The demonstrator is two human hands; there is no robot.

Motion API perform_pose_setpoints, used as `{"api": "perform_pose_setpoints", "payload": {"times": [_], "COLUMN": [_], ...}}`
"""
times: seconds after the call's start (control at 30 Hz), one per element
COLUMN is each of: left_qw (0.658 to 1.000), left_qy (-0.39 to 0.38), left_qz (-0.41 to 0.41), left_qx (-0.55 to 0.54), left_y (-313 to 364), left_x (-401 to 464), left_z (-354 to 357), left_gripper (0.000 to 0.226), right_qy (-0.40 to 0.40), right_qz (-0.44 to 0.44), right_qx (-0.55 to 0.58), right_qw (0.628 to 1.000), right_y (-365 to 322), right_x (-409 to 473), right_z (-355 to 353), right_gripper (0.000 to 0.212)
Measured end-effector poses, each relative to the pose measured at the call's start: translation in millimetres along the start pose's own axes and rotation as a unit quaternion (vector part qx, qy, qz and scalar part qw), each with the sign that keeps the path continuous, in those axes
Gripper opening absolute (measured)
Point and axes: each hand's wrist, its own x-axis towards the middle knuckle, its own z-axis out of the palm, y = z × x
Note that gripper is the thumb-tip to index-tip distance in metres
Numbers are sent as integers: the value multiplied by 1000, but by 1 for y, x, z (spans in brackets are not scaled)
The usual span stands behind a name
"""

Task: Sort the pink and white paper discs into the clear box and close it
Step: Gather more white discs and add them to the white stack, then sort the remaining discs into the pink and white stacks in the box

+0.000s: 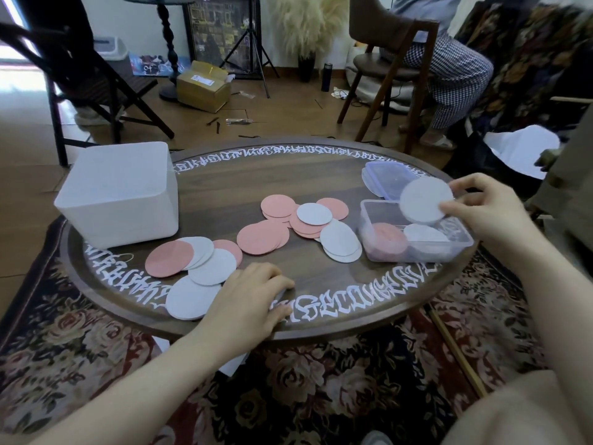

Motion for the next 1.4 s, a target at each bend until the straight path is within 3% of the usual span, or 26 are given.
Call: {"api": "perform_pose_setpoints", "payload": {"times": [0.3, 0.53, 0.73, 0.87, 1.0, 1.17, 1.27, 1.33, 1.4], "left_qw": [1000, 1000, 1000, 1000, 1000, 1000, 1000, 999, 991], "left_qy": [-2, -5, -2, -4, -2, 3, -8, 21, 56], "left_qz": [9, 7, 13, 13, 15, 16, 0, -41, -116], "left_qx": [12, 13, 12, 13, 13, 16, 15, 17, 35], "left_y": [-2, -1, -2, -1, 0, -1, -5, -10, -19], "left_x": [4, 4, 3, 4, 5, 4, 7, 9, 11], "left_z": [6, 5, 5, 5, 3, 4, -1, -11, -26], "left_gripper": [32, 35, 41, 35, 30, 29, 40, 49, 41], "right_qy": [-23, -8, 2, 4, -35, -26, -84, -161, -221], "right_qz": [51, 52, 51, 6, -98, -214, -251, -268, -268], "right_qx": [-153, -366, -440, -414, -249, -153, -65, -64, -102], "right_qw": [987, 929, 897, 910, 963, 965, 962, 948, 932], "right_y": [40, 34, 32, 32, 17, -2, -9, -11, -9], "right_x": [29, 29, 26, 21, 7, -16, -40, -57, -64], "right_z": [-1, 14, 23, 19, 21, 42, 76, 100, 119], "right_gripper": [21, 28, 27, 27, 20, 5, 13, 26, 48]}}
